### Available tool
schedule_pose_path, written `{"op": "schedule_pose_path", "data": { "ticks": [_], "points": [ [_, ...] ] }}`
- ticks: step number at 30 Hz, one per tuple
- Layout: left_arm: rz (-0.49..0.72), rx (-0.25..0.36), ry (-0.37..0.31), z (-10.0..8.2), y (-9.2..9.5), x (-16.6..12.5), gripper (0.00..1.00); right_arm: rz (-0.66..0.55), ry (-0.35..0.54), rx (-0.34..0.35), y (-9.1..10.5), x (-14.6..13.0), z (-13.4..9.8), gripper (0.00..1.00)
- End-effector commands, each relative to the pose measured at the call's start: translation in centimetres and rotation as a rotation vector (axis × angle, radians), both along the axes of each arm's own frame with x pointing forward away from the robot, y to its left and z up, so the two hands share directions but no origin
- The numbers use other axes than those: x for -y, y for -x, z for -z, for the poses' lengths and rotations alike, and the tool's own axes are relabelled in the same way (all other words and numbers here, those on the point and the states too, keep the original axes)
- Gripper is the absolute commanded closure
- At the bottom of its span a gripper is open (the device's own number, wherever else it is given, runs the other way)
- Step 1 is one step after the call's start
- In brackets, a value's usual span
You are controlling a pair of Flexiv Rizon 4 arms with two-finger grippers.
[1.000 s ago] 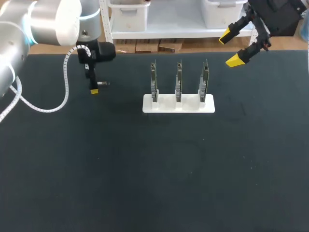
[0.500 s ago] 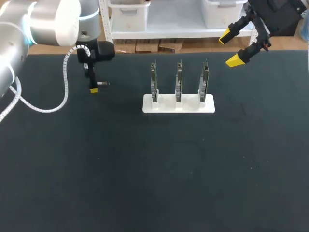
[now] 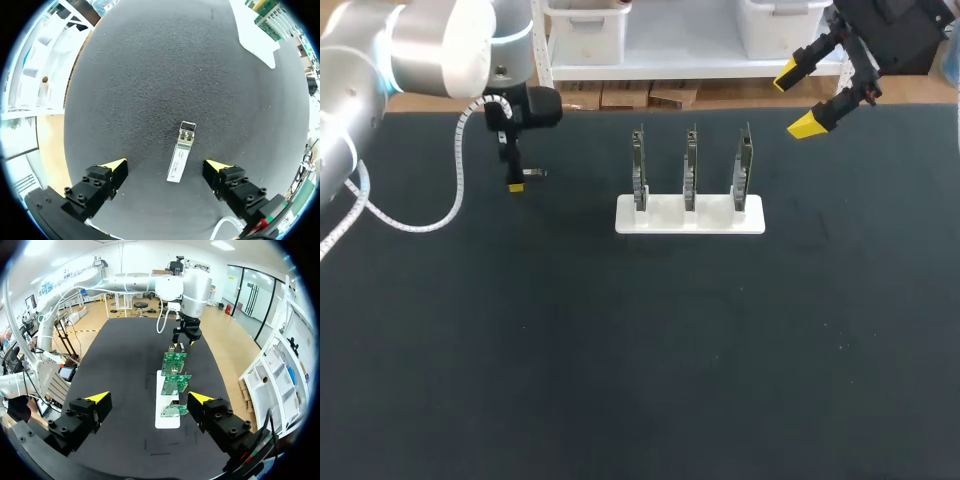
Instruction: Pick up the optical module with the left hand, and insert it into the network port with the right hand.
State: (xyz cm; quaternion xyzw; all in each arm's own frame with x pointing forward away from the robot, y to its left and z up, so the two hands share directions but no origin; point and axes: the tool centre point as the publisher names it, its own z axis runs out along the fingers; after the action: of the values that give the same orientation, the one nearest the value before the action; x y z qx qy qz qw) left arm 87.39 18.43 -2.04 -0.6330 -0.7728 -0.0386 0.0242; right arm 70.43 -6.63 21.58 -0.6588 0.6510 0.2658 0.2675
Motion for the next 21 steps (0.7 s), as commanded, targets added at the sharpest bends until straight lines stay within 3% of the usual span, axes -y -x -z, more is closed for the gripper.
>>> {"op": "schedule_pose_path", "data": {
  "ticks": [1,2,3,21],
  "points": [
    [-0.021,-0.319,0.056,0.32,-0.85,0.21,0.64,0.001,0.0,0.001,0.04,-0.01,0.0,0.0],
    [-0.023,-0.324,0.049,0.34,-0.76,0.16,0.92,0.001,0.0,0.001,0.04,-0.01,0.0,0.0],
    [-0.027,-0.327,0.046,0.42,-0.71,0.07,1.0,0.001,0.0,0.001,0.04,-0.01,0.0,0.0],
    [0.008,-0.359,0.051,0.97,-0.5,0.01,1.0,0.001,0.0,0.001,0.04,-0.01,0.0,0.0]
  ]
}}
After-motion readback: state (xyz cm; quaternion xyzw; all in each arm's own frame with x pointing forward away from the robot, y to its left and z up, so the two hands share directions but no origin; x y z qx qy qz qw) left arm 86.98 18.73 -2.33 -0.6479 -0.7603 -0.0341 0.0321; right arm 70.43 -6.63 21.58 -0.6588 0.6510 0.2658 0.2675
